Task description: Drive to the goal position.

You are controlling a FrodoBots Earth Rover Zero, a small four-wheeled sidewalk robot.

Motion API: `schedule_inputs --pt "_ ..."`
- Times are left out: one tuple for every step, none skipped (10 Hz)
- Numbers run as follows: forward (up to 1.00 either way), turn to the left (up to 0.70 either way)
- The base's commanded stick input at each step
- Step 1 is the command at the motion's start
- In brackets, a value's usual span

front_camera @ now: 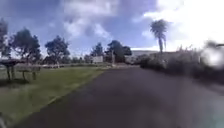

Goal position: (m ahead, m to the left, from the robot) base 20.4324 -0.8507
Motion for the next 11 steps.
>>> schedule_inputs --pt "0.0 -1.0" --pt "0.0 -1.0" --pt "0.0 -1.0" --pt "0.0 -1.0" --pt "0.1 -0.9" --pt "0.43 -0.57" --pt "0.75 -0.25" --pt "1.0 0.0" --pt "1.0 0.0" --pt "1.0 0.0" --pt "1.0 0.0"
